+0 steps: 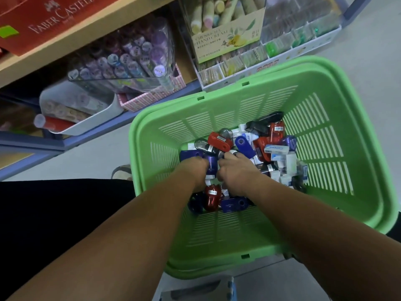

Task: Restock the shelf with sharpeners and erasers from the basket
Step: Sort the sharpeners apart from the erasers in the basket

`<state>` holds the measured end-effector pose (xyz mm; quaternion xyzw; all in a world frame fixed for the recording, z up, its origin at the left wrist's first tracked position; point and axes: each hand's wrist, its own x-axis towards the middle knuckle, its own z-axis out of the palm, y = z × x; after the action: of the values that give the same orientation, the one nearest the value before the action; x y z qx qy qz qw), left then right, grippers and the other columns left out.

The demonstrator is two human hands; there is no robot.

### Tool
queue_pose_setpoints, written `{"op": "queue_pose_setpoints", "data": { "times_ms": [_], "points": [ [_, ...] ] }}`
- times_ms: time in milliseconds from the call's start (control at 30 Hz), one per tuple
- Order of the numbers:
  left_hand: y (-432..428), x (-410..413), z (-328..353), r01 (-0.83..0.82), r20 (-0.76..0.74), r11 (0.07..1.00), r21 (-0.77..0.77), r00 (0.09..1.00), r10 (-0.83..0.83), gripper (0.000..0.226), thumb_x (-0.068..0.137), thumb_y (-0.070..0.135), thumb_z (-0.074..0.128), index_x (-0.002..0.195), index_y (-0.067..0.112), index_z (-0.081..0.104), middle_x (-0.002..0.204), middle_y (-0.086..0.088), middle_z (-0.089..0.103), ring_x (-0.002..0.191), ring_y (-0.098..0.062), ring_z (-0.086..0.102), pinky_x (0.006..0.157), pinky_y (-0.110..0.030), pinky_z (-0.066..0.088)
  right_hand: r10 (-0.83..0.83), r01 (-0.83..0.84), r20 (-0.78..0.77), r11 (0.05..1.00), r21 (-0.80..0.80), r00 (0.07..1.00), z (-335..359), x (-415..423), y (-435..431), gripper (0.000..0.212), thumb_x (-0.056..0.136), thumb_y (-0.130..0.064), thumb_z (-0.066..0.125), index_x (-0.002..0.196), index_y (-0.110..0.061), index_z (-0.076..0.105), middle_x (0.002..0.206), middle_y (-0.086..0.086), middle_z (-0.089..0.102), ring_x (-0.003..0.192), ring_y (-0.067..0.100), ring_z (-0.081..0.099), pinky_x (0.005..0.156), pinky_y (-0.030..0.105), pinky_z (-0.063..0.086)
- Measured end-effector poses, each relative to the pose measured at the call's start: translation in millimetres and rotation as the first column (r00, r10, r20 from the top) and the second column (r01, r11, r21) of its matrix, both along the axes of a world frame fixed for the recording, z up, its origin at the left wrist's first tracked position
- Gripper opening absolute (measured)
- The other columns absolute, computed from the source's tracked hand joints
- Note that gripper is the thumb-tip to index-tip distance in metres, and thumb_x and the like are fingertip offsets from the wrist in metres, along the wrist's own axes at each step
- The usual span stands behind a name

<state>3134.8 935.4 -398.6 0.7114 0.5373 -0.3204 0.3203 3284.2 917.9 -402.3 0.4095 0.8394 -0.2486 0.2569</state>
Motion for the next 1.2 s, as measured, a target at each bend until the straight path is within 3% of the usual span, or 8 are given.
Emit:
{"op": "queue_pose_setpoints", "data": {
  "times_ms": [233,400,500,700,800,1000,1100,1200],
  "points": [
    [-5.7,1.4,-6.4,0.011,0.012,0.999,0.043,1.0,-0.012,0.061,0.078,0.024,0.086,0.126,0.014,0.051,0.127,-0.009,0.057,0.117,-0.029,0.056,0.094,-0.04,0.049,-0.045,0.045,0.008,0.999,0.0,0.999,1.7,16.8,2.0,0.029,0.095,-0.031,0.065,0.123,-0.026,0.061,0.124,-0.003,0.061,0.122,0.019,0.046,0.102,0.035,0.034],
    [-7.2,-2.2,-11.1,0.011,0.087,1.0,-0.025,0.996,-0.009,0.033,0.091,0.02,0.071,0.122,0.018,0.061,0.126,-0.006,0.056,0.114,-0.026,0.058,0.086,-0.033,0.045,-0.051,0.055,0.057,0.995,-0.078,0.997,6.3,20.8,1.2,0.028,0.096,-0.022,0.063,0.123,-0.016,0.061,0.127,0.005,0.053,0.119,0.025,0.049,0.092,0.037,0.041],
    [-3.2,-1.9,-7.8,0.003,0.122,0.998,-0.06,0.993,0.004,0.019,0.09,0.015,0.067,0.108,0.019,0.064,0.114,-0.004,0.064,0.102,-0.023,0.061,0.078,-0.032,0.046,-0.208,0.209,0.022,0.968,-0.142,0.978,11.0,23.0,6.1,0.024,0.096,-0.01,0.06,0.119,-0.017,0.063,0.123,0.005,0.056,0.112,0.027,0.058,0.079,0.037,0.046],
    [-0.9,2.0,-8.6,0.07,0.136,0.995,-0.077,0.989,-0.059,0.017,0.09,0.018,0.065,0.085,0.032,0.057,0.093,0.005,0.062,0.087,-0.019,0.06,0.071,-0.03,0.043,-0.588,0.546,-0.072,0.785,-0.294,0.806,24.7,45.6,20.6,0.022,0.102,-0.017,0.053,0.12,-0.021,0.066,0.111,0.004,0.067,0.098,0.022,0.063,0.083,0.032,0.053],
    [4.3,4.5,-4.5,0.051,0.127,0.996,-0.069,0.991,-0.042,0.013,0.092,0.016,0.066,0.087,0.026,0.061,0.092,0.002,0.064,0.091,-0.022,0.063,0.072,-0.032,0.046,-0.67,0.63,-0.161,0.739,-0.239,0.724,38.1,51.2,26.8,0.024,0.104,-0.025,0.051,0.12,-0.018,0.068,0.104,0.006,0.067,0.095,0.025,0.064,0.078,0.029,0.049],
    [23.9,17.0,29.4,-0.133,0.195,0.974,0.181,0.976,0.097,0.013,0.096,0.015,0.061,0.092,0.019,0.073,0.089,-0.002,0.067,0.083,-0.021,0.064,0.069,-0.032,0.05,-0.495,0.476,0.067,0.858,0.191,0.866,71.7,72.9,37.9,0.036,0.097,-0.021,0.06,0.133,-0.021,0.057,0.128,0.004,0.049,0.123,0.024,0.048,0.098,0.043,0.051],
    [28.4,30.5,44.8,-0.292,0.352,0.949,0.119,0.906,0.234,0.008,0.093,0.022,0.072,0.086,0.019,0.075,0.08,0.001,0.068,0.071,-0.016,0.063,0.059,-0.027,0.045,-0.507,0.464,0.103,0.84,0.281,0.856,76.6,82.5,29.7,0.037,0.099,-0.027,0.056,0.135,-0.02,0.053,0.131,0.005,0.047,0.126,0.025,0.045,0.092,0.042,0.049],
    [18.6,44.1,53.4,-0.544,0.505,0.786,-0.294,0.609,0.611,0.028,0.085,0.021,0.083,0.11,0.012,0.073,0.093,0.0,0.076,0.08,-0.015,0.072,0.075,-0.032,0.059,-0.632,0.643,-0.139,0.719,0.262,0.763,75.7,82.5,20.6,0.032,0.099,-0.03,0.049,0.128,-0.019,0.059,0.123,0.005,0.055,0.118,0.027,0.052,0.087,0.041,0.051]
  ]
}}
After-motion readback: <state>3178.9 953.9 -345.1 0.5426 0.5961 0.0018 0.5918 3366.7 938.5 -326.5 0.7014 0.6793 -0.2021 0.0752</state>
